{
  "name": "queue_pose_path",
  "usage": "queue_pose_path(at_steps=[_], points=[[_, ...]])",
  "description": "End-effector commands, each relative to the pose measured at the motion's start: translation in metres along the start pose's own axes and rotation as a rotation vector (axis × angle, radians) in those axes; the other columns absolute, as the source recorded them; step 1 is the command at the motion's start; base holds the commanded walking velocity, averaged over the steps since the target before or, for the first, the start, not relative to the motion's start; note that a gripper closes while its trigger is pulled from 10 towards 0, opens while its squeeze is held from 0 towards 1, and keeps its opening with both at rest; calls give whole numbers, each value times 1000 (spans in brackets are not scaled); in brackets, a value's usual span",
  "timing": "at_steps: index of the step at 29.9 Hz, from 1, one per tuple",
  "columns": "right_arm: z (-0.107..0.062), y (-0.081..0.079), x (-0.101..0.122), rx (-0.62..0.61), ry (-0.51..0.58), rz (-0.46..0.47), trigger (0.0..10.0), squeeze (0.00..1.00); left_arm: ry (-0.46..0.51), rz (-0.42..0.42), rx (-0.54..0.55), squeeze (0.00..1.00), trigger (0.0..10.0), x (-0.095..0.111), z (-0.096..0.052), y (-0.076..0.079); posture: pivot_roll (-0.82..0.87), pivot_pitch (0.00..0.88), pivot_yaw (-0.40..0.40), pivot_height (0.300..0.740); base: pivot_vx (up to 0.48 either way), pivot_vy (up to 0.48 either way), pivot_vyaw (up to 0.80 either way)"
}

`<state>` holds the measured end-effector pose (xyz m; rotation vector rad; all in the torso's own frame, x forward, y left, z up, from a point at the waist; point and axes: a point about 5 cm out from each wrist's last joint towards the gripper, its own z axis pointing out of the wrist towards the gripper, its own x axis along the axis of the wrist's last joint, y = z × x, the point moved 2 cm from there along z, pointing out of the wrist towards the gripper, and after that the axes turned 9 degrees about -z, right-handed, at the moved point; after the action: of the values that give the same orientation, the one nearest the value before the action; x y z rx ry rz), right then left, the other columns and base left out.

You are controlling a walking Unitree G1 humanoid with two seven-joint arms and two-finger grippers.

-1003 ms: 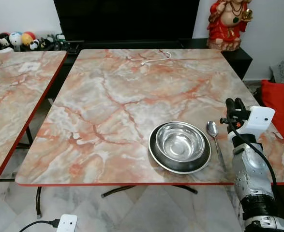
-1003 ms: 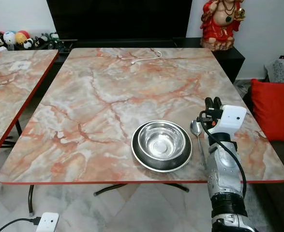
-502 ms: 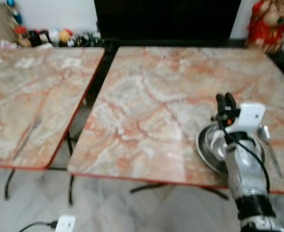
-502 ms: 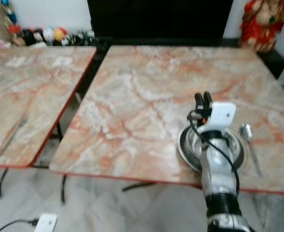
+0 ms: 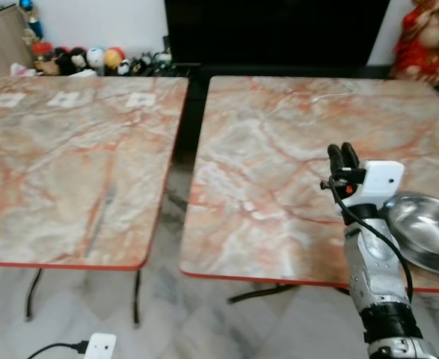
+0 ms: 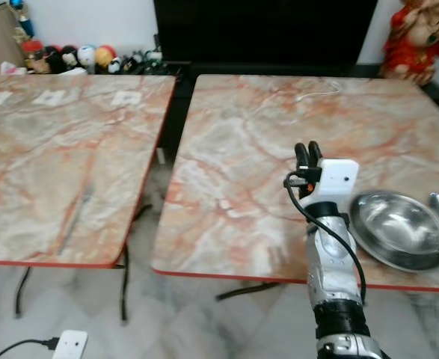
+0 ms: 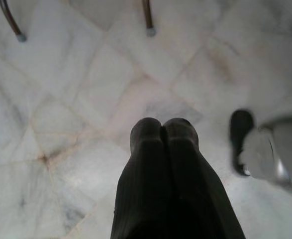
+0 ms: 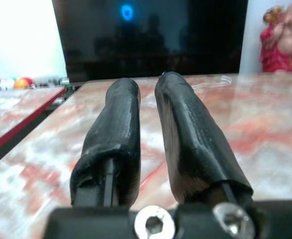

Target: Setting the table

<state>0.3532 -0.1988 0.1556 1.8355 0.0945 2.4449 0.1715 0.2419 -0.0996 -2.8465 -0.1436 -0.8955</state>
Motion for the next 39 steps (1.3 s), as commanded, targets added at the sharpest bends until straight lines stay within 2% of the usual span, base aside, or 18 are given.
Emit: queue_pose_path(at_steps=[1,8,15,21,30,34,36,37,39], points=[[5,-6,7,11,25,18,10000,0,-12,5,17,0,10000,-1,0,-6,28,0,-3,740,0,480,0],[6,-6,5,15,9,3,10000,0,-8,1,19,0,10000,0,0,-6,35,0,-7,740,0,480,0],[6,-15,4,38,5,-2,10000,0,-6,-4,23,0,10000,2,0,-7,42,16,-9,740,0,480,0],[7,-21,2,46,-10,11,10000,0,-3,-6,24,0,10000,2,0,-7,43,26,-12,740,0,480,565],[6,-20,-4,24,-44,30,10000,0,-5,-6,23,0,10000,2,0,-7,42,28,-13,740,0,480,0],[3,-17,-11,-23,-83,40,10000,0,1,0,22,0,10000,3,0,-7,43,28,-14,740,0,0,0],[-2,-11,-24,-79,-157,32,10000,0,2,3,19,0,10000,3,0,-6,45,27,-15,740,0,0,0],[-4,-9,-28,-94,-183,37,10000,39,2,3,18,0,10000,3,0,-6,46,27,-15,740,0,0,0],[-6,-8,-32,-105,-205,46,10000,39,2,4,18,0,10000,3,0,-6,46,27,-15,740,0,0,0]])
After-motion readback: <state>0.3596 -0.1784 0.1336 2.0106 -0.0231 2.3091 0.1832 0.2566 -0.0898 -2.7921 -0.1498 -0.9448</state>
